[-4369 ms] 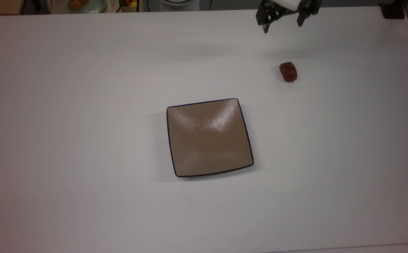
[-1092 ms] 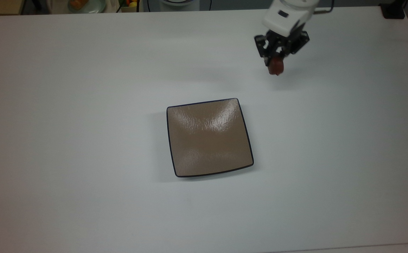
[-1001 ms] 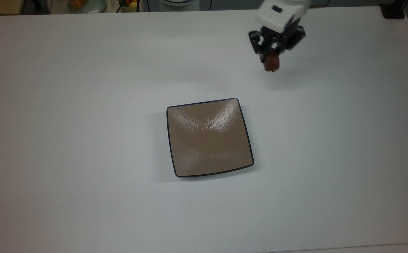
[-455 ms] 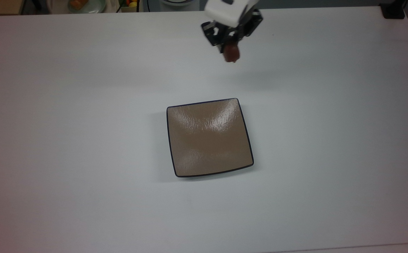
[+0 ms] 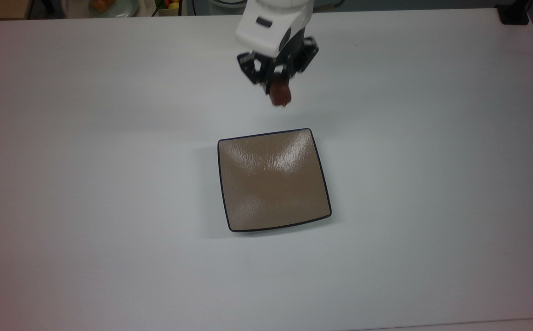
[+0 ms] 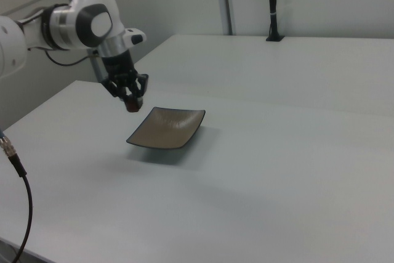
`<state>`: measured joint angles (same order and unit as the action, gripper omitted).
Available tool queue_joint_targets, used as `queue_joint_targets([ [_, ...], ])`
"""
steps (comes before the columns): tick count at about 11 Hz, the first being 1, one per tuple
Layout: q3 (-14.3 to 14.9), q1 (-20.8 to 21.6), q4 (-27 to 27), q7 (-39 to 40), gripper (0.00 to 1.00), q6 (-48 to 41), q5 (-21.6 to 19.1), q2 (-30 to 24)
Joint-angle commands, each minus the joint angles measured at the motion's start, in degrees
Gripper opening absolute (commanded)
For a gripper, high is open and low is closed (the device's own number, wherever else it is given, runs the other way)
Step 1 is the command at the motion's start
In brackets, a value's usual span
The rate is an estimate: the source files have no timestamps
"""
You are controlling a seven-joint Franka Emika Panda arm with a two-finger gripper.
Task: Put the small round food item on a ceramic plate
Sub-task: 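Lift the food item and carry it over the square brown plate, then lower the food item onto the plate center and open the gripper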
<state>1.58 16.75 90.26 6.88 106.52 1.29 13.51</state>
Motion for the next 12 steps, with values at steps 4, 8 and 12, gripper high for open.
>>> queue_joint_targets([
  [4,0.27,-2.16,-0.43,1.73,0.34,14.40,-1.20,6.96],
  [8,0.18,-2.16,-0.43,1.65,0.34,21.16,-1.29,11.79],
  [12,0.00,-1.81,-0.43,1.38,0.34,27.05,-1.20,15.84],
])
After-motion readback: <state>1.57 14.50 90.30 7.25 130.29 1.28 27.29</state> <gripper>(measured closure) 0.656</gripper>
